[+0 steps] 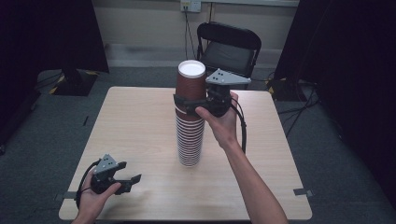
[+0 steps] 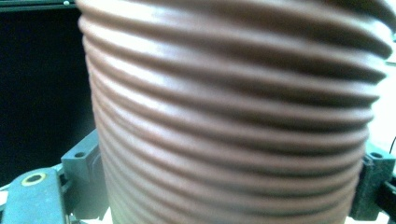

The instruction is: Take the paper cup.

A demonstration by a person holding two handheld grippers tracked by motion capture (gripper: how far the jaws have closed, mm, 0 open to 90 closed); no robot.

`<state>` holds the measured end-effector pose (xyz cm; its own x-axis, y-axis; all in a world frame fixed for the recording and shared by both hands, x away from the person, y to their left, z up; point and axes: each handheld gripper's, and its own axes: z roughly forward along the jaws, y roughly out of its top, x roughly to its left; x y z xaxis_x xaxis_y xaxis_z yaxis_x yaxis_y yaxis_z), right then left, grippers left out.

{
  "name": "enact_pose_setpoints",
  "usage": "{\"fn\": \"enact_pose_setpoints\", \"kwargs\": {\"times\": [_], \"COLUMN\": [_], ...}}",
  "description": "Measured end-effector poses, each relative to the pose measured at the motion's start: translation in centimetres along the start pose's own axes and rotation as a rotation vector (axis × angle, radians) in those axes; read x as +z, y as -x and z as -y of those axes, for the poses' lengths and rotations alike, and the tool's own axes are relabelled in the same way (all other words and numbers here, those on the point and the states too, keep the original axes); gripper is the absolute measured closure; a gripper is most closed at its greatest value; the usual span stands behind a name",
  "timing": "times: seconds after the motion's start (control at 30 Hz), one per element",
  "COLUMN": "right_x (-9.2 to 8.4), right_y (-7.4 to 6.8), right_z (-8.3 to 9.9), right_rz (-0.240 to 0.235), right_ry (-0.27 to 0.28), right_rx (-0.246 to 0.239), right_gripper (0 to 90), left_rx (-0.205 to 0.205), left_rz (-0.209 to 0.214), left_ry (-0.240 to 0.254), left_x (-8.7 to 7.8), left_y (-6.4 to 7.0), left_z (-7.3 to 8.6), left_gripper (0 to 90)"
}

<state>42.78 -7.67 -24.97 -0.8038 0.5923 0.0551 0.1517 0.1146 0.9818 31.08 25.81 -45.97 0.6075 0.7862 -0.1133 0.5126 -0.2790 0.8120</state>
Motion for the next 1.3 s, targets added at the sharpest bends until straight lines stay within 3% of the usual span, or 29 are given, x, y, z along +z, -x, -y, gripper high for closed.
{"fn": "enact_pose_setpoints", "kwargs": {"times": [0.43, 1.07, 1.3], "right_x": [-0.6, -2.1, -3.0], "right_y": [-0.2, -0.2, -0.1], "right_z": [-1.3, -5.5, -6.3], "right_rz": [0.004, -0.014, -0.014], "right_ry": [0.056, 0.150, 0.181], "right_rx": [0.007, 0.036, 0.043], "right_gripper": [12.1, 12.9, 13.0], "left_rx": [0.003, 0.007, 0.003], "left_rz": [0.005, -0.001, -0.004], "left_ry": [0.000, 0.009, 0.015], "left_x": [0.1, 0.0, -0.1], "left_y": [0.0, -0.1, -0.1], "left_z": [0.0, -0.1, 0.0], "left_gripper": [19.8, 19.8, 19.7]}}
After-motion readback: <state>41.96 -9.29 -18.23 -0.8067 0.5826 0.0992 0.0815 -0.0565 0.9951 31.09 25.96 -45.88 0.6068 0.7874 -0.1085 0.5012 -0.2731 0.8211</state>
